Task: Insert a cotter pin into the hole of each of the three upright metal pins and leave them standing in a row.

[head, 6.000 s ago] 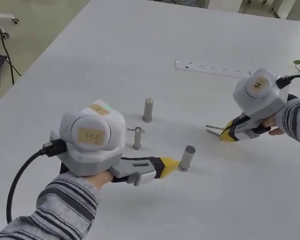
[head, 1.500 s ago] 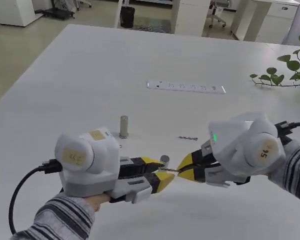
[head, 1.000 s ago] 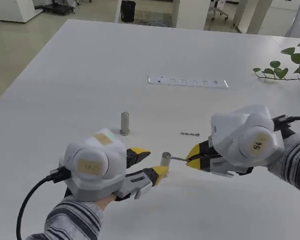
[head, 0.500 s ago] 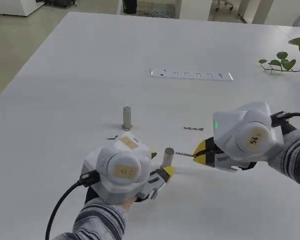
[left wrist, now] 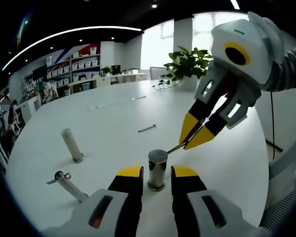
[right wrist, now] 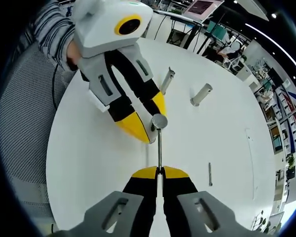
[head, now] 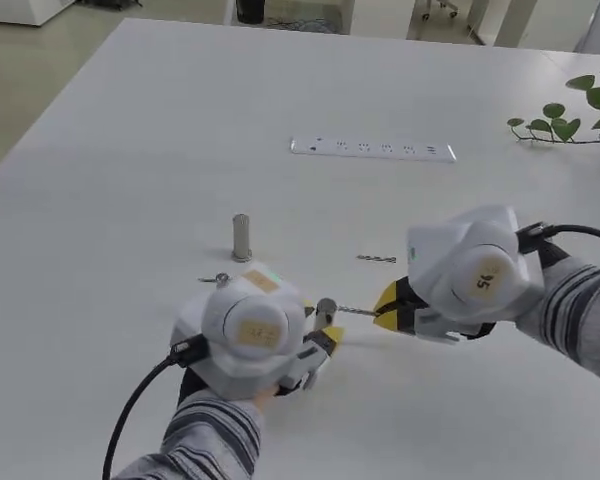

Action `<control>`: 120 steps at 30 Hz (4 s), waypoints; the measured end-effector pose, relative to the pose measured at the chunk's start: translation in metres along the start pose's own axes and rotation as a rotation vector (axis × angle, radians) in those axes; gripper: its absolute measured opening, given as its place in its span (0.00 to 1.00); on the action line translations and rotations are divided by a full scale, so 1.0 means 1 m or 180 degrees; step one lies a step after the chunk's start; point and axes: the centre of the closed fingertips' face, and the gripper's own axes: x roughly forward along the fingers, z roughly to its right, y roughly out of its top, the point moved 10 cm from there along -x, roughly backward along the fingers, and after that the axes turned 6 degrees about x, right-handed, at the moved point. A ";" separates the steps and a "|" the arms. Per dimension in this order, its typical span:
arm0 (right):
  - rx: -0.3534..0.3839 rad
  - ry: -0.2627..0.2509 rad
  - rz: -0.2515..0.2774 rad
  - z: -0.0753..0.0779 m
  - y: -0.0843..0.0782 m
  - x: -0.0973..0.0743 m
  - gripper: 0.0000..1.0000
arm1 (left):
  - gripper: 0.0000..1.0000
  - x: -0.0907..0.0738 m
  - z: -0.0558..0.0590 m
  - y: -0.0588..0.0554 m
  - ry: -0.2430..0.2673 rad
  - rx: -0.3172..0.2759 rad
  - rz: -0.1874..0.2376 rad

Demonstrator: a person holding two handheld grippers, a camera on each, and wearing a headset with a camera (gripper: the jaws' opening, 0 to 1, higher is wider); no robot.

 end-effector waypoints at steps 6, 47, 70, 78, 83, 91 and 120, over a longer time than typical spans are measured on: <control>-0.0025 0.0026 0.0009 -0.001 0.004 0.002 0.00 | 0.14 0.002 0.001 -0.001 0.0032 -0.0022 -0.0034; -0.0323 -0.0014 0.0007 -0.006 0.029 0.003 0.00 | 0.09 0.006 0.001 -0.008 0.0013 -0.0020 0.0050; -0.0095 -0.0041 0.0148 -0.004 0.031 -0.004 0.05 | 0.10 0.007 0.000 -0.008 0.0022 -0.0047 0.0065; -0.0003 -0.0081 0.0234 -0.007 0.029 -0.002 0.00 | 0.09 0.007 0.000 -0.008 0.0022 -0.0059 0.0068; 0.0036 -0.0087 0.0249 -0.007 0.030 -0.001 0.00 | 0.10 0.007 0.000 -0.007 0.0022 -0.0088 0.0067; 0.0049 -0.0094 0.0234 -0.006 0.032 0.000 0.00 | 0.10 0.007 0.000 -0.008 0.0020 -0.0118 0.0060; 0.1040 0.0256 0.0565 0.001 0.039 0.009 0.21 | 0.35 -0.013 -0.004 -0.013 -0.0041 -0.0126 -0.0239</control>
